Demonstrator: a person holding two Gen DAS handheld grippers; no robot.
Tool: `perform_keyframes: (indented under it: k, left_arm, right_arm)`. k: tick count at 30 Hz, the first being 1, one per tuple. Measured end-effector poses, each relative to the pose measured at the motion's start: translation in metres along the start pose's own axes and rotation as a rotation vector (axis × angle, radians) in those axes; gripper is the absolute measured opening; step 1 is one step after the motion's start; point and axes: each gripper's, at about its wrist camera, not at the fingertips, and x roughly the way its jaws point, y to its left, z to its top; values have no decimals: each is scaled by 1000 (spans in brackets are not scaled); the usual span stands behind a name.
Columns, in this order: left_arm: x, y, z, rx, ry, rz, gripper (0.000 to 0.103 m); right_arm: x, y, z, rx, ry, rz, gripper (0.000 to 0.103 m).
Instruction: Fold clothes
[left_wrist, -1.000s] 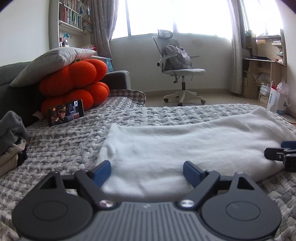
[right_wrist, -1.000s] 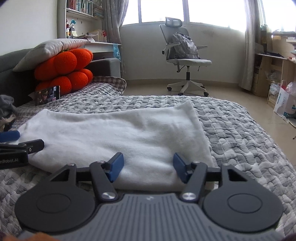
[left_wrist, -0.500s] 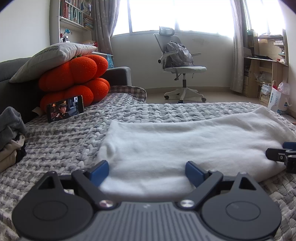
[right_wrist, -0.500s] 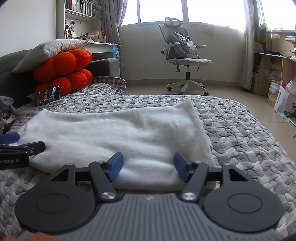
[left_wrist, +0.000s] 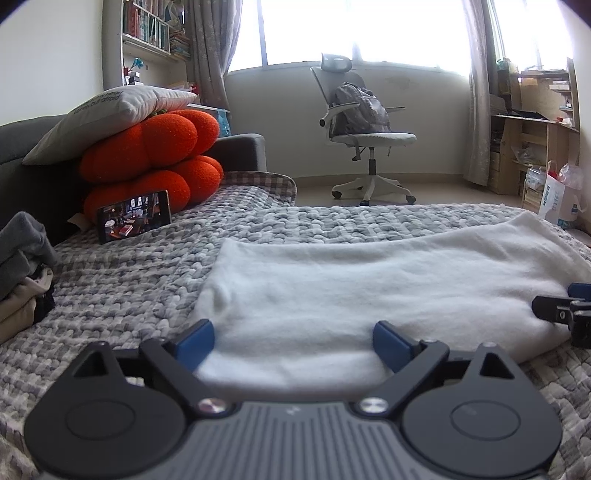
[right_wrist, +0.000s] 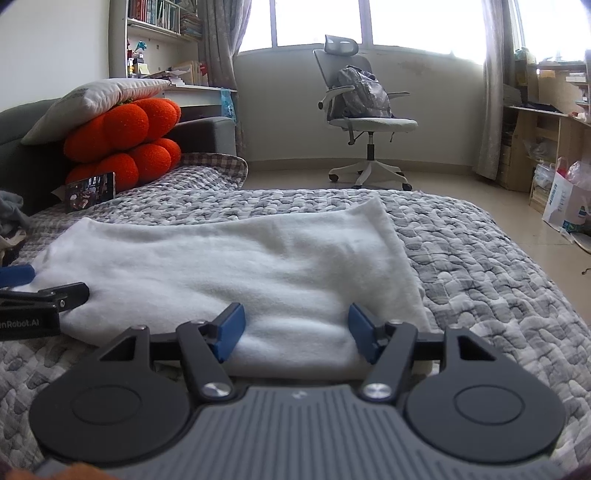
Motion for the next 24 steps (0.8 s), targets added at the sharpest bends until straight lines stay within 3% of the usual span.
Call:
perform_keyframes:
  k: [19, 24]
  left_arm:
    - [-2, 1, -2, -17, -5, -15, 96]
    - [-3, 3, -2, -22, -5, -15, 96]
  right_arm:
    - [-28, -2, -7, 25, 30, 21, 73]
    - [-37, -8, -12, 98, 55, 42, 85]
